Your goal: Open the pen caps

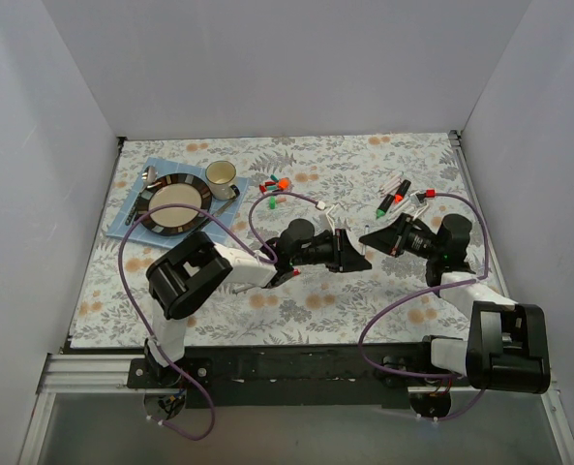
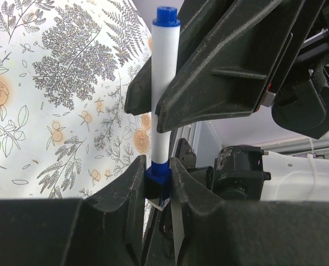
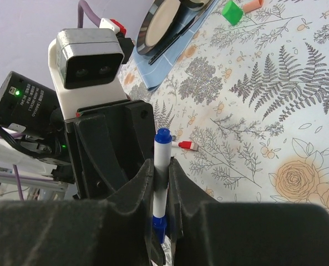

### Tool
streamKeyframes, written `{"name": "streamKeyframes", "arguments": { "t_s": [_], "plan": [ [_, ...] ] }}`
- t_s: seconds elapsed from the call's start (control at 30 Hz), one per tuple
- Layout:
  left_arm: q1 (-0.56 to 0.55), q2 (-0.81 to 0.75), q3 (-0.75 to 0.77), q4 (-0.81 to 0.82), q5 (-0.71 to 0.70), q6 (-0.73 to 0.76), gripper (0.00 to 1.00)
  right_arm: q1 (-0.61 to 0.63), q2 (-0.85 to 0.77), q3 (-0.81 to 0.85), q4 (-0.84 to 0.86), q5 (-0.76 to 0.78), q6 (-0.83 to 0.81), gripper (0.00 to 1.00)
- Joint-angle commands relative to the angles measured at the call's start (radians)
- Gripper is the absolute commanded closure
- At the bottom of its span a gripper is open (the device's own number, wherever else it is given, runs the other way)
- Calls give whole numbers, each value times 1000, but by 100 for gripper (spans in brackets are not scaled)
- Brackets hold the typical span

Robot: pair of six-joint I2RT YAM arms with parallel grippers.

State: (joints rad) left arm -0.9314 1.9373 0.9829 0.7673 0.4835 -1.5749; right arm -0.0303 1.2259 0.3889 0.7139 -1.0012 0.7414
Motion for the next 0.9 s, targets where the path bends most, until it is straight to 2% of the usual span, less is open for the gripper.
{"name": "streamKeyframes", "arguments": {
  "t_s": [0.0, 0.2, 0.33, 0.5, 0.87],
  "plan": [
    [-12, -15, 14, 6, 58, -5, 100, 0, -34, 59, -5, 28, -88, 99],
    [-92, -11, -90, 21, 131, -20, 100, -75, -32, 131, -106, 143, -149, 99],
    [-155, -29, -179, 38, 121, -31, 100, -117, -13, 171, -102, 170, -136, 99],
    [-158, -77, -279, 47, 121, -42, 100, -174, 27, 211, -51, 167, -64, 99],
    [-158, -104, -293, -20, 155, -10, 100, -235, 99, 264, 5, 197, 13, 99]
  ]
}}
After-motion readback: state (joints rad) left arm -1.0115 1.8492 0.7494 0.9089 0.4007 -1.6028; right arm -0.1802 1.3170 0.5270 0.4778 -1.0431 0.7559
